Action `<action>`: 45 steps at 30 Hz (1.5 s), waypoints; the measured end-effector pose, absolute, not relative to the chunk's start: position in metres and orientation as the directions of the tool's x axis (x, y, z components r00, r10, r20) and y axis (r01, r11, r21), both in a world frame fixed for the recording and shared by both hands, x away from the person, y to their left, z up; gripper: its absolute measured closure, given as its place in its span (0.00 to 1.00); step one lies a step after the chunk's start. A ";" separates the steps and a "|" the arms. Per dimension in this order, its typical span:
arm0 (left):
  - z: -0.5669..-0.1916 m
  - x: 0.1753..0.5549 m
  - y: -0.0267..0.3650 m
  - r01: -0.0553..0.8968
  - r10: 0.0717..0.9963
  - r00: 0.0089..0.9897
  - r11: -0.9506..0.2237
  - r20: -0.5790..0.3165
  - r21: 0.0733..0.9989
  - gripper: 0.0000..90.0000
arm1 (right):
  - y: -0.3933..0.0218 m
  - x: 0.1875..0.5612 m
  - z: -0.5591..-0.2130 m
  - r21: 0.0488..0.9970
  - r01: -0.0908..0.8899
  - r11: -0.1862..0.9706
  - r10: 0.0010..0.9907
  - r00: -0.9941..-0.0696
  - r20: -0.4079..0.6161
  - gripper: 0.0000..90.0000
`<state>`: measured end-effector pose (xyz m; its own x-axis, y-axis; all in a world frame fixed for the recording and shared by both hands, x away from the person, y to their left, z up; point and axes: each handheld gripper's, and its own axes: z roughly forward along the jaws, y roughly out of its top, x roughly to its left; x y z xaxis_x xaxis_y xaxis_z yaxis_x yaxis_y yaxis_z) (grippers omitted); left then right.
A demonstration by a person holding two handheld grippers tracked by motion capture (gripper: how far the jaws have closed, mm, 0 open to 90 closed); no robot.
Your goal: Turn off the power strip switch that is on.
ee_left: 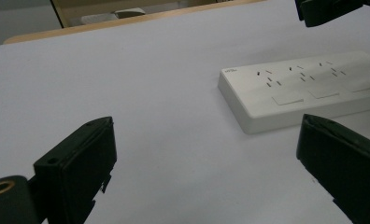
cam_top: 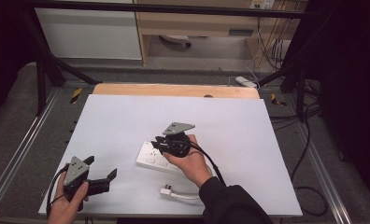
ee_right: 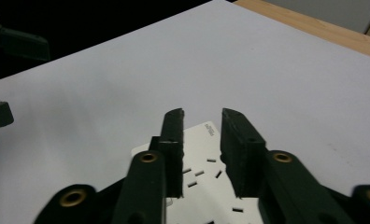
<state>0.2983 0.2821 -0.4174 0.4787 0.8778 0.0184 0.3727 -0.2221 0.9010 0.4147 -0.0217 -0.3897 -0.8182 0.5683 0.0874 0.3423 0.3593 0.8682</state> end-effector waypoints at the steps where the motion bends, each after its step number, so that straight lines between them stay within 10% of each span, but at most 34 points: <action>1: -0.418 0.298 0.282 0.374 0.878 0.479 -0.222 0.017 0.901 0.05 | -0.024 0.415 -0.388 0.868 0.348 0.353 0.574 -0.814 0.093 0.73; 8: -0.418 0.298 0.282 0.377 0.878 0.479 -0.223 0.017 0.899 0.05 | -0.042 0.422 -0.375 0.868 0.398 0.298 0.640 -0.758 0.128 0.31; 17: -0.418 0.298 0.282 0.379 0.879 0.477 -0.220 0.014 0.899 0.05 | -0.063 0.425 -0.363 0.878 0.397 0.266 0.682 -0.721 0.119 0.08; 45: -0.418 0.298 0.282 0.378 0.882 0.471 -0.215 0.013 0.901 0.05 | -0.135 0.426 -0.332 0.939 0.311 0.145 0.775 -0.626 0.088 0.05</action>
<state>0.2981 0.2821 -0.4185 0.4711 0.8820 0.0134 0.3777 -0.2154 0.9005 0.4262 -0.1354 -0.3317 -0.6264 0.7745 0.0875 0.3110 0.1454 0.9392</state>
